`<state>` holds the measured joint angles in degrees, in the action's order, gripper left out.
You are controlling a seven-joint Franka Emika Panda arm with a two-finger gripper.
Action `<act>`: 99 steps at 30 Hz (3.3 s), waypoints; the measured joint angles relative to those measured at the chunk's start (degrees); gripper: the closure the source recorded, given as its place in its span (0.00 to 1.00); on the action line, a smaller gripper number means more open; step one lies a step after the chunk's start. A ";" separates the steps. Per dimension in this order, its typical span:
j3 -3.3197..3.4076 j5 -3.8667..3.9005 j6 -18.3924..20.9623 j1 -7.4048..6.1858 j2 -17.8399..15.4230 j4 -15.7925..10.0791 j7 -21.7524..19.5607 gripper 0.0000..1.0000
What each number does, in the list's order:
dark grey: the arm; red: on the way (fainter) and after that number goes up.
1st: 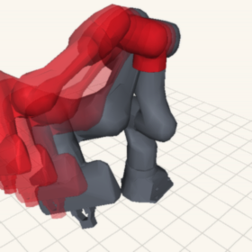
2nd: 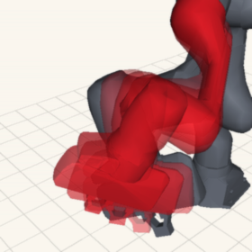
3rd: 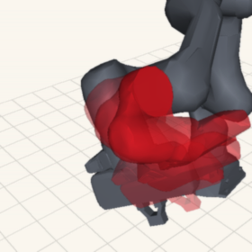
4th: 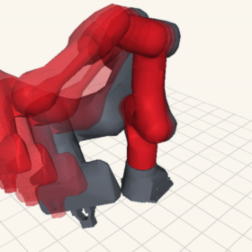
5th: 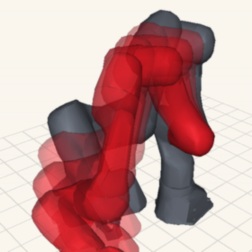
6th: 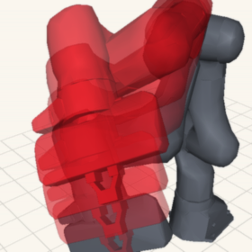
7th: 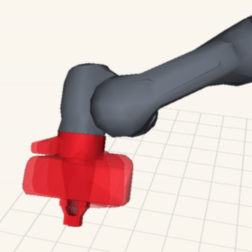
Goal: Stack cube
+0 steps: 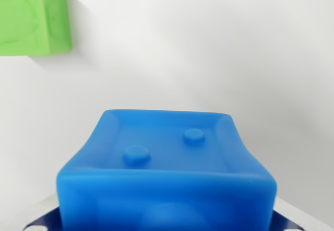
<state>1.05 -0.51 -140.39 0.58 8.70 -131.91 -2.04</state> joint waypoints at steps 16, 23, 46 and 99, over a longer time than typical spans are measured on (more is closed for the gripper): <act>-0.63 0.12 0.02 -2.63 -1.68 -1.53 -3.26 1.00; -1.01 0.21 0.10 -3.86 -2.43 -2.09 -4.86 1.00; -2.36 0.35 0.67 -7.36 -4.33 -3.35 -9.70 1.00; -3.75 1.20 -8.93 -11.24 3.66 -5.38 -15.52 1.00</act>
<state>-2.70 0.69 -149.32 -10.66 12.37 -137.29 -17.56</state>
